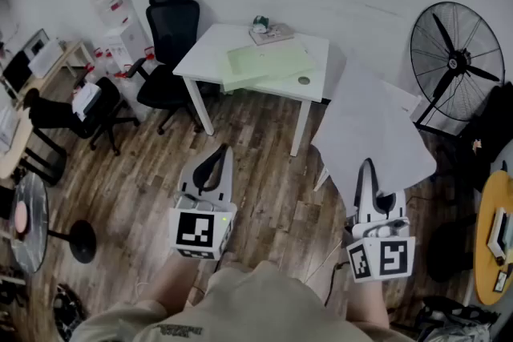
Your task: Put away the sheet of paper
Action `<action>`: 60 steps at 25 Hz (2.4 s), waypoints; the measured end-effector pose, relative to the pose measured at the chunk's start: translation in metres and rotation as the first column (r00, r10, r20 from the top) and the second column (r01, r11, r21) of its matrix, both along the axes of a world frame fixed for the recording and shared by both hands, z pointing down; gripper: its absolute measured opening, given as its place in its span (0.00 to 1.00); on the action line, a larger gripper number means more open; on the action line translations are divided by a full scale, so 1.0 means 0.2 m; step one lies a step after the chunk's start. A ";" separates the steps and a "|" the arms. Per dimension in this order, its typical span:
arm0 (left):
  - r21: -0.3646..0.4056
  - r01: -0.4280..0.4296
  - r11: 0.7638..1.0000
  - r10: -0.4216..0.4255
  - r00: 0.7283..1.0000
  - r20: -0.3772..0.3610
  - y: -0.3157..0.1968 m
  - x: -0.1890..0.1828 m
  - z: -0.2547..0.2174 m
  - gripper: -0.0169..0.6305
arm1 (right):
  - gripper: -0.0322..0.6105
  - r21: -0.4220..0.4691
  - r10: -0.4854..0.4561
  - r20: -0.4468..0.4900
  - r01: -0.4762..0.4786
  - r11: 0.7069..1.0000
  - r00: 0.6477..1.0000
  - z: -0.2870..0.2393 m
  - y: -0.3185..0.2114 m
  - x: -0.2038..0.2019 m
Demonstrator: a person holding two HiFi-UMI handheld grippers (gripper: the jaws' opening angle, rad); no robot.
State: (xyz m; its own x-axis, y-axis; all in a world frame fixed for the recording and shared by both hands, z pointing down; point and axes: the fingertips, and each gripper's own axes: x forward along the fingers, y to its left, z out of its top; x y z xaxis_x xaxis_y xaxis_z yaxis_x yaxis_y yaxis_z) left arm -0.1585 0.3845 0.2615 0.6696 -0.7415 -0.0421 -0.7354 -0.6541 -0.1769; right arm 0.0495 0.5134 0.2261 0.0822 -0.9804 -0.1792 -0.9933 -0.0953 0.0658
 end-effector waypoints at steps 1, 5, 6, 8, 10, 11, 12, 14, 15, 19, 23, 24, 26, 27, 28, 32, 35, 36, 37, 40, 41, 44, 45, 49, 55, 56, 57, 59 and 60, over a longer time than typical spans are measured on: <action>-0.003 0.004 1.000 -0.004 1.000 0.001 0.00 0.01 0.01 0.06 | 0.09 0.001 -0.001 0.000 0.001 1.000 1.000 0.01 0.01 0.01; -0.015 0.009 1.000 -0.009 1.000 0.000 0.02 0.03 0.02 0.06 | 0.09 0.003 -0.001 0.014 0.001 1.000 1.000 0.02 0.03 0.05; -0.016 0.006 1.000 -0.006 1.000 0.002 0.02 0.04 0.02 0.06 | 0.09 0.003 0.002 0.019 -0.002 1.000 1.000 0.02 0.03 0.06; -0.013 0.001 1.000 -0.001 1.000 0.007 0.03 0.06 0.01 0.06 | 0.09 0.004 0.007 0.029 -0.007 1.000 1.000 0.02 0.04 0.07; -0.013 0.001 1.000 0.000 1.000 0.010 0.04 0.07 0.01 0.06 | 0.09 0.000 0.008 0.033 -0.008 1.000 0.999 0.03 0.06 0.09; -0.015 0.001 1.000 -0.001 1.000 0.009 0.04 0.07 0.01 0.06 | 0.09 -0.004 0.009 0.033 -0.009 1.000 0.999 0.03 0.06 0.09; -0.017 0.000 1.000 0.000 1.000 0.010 0.05 0.07 0.01 0.06 | 0.09 -0.006 0.010 0.033 -0.010 1.000 0.999 0.03 0.06 0.09; -0.020 -0.005 1.000 0.005 1.000 0.016 0.05 0.08 0.02 0.06 | 0.09 -0.010 0.012 0.036 -0.012 1.000 0.999 0.04 0.07 0.09; -0.025 -0.008 1.000 0.008 1.000 0.017 0.06 0.08 0.03 0.06 | 0.09 -0.012 0.013 0.037 -0.013 1.000 0.999 0.04 0.08 0.09; -0.030 -0.028 0.999 0.029 0.999 0.014 0.06 0.14 0.05 0.06 | 0.09 -0.029 0.022 0.040 -0.021 0.999 0.999 0.07 0.08 0.10; -0.024 -0.032 0.999 0.032 0.999 0.017 0.02 0.16 0.07 0.06 | 0.09 -0.050 0.030 0.040 -0.028 0.998 0.999 0.12 0.04 0.13; -0.029 -0.027 0.999 0.028 1.000 0.015 0.00 0.16 0.07 0.06 | 0.09 -0.054 0.032 0.039 -0.029 0.998 0.999 0.12 0.02 0.13; -0.043 -0.020 0.999 0.020 1.000 0.005 -0.06 0.16 0.09 0.06 | 0.09 -0.060 0.031 0.036 -0.029 0.998 0.999 0.14 -0.03 0.15; -0.048 -0.020 0.999 0.020 1.000 0.000 -0.08 0.17 0.10 0.06 | 0.09 -0.062 0.031 0.033 -0.029 0.998 0.999 0.14 -0.06 0.16; -0.052 -0.021 0.998 0.021 1.000 -0.004 -0.11 0.18 0.11 0.06 | 0.09 -0.065 0.031 0.028 -0.030 0.997 0.999 0.14 -0.09 0.17; -0.053 -0.031 0.998 0.030 0.999 -0.010 -0.24 0.26 0.12 0.06 | 0.09 -0.084 0.034 0.015 -0.033 0.996 0.999 0.15 -0.22 0.23; -0.060 -0.034 0.998 0.033 0.999 -0.012 -0.37 0.31 0.14 0.06 | 0.09 -0.097 0.035 0.013 -0.033 0.995 0.999 0.18 -0.36 0.28; -0.063 -0.033 0.997 0.033 0.999 -0.011 -0.42 0.32 0.15 0.06 | 0.09 -0.101 0.035 0.015 -0.034 0.994 0.999 0.19 -0.41 0.29; -0.067 -0.032 0.997 0.032 0.999 -0.009 -0.47 0.33 0.16 0.06 | 0.09 -0.106 0.036 0.016 -0.034 0.994 0.999 0.19 -0.46 0.31; -0.080 -0.029 0.996 0.029 1.000 0.001 -0.64 0.36 0.17 0.06 | 0.09 -0.128 0.041 0.018 -0.038 0.991 0.999 0.22 -0.64 0.34; -0.084 -0.029 0.996 0.030 1.000 0.005 -0.70 0.37 0.18 0.06 | 0.09 -0.134 0.042 0.017 -0.039 0.990 0.999 0.23 -0.71 0.36; -0.092 -0.038 0.995 0.039 0.999 0.013 -0.91 0.41 0.17 0.06 | 0.09 -0.153 0.043 0.021 -0.039 0.987 0.999 0.24 -0.93 0.40; -0.093 -0.043 0.995 0.044 0.999 0.015 -0.99 0.42 0.17 0.06 | 0.09 -0.159 0.043 0.022 -0.039 0.986 0.999 0.24 -1.01 0.41; -0.097 -0.052 0.994 0.055 0.998 0.023 -1.29 0.48 0.16 0.06 | 0.09 -0.181 0.042 0.024 -0.037 0.983 0.999 0.24 -1.32 0.45; -0.116 -0.056 0.992 0.060 0.998 0.026 -1.74 0.49 0.17 0.06 | 0.09 -0.209 0.044 0.007 -0.041 0.977 0.999 0.23 -1.75 0.46; -0.121 -0.058 0.991 0.061 0.998 0.026 -1.81 0.48 0.17 0.06 | 0.09 -0.213 0.044 0.005 -0.042 0.976 0.999 0.23 -1.83 0.46; -0.125 -0.059 0.990 0.063 0.998 0.028 -1.88 0.48 0.18 0.06 | 0.09 -0.215 0.045 0.002 -0.044 0.976 0.999 0.23 -1.90 0.46; -0.132 -0.061 0.989 0.066 0.997 0.031 -2.00 0.47 0.19 0.06 | 0.09 -0.218 0.047 -0.001 -0.046 0.975 0.999 0.23 -2.03 0.45; -0.135 -0.061 0.989 0.066 0.997 0.033 -2.05 0.47 0.20 0.06 | 0.09 -0.219 0.047 -0.001 -0.046 0.975 0.999 0.23 -2.09 0.45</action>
State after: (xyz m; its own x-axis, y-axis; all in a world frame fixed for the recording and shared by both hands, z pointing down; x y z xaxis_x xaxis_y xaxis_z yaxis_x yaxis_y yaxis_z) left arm -0.0650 -0.0256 0.3018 0.7149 -0.6946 0.0803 -0.6860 -0.7190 -0.1117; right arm 0.1391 0.0952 0.2726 0.1286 -0.9909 0.0399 -0.9884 -0.1248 0.0865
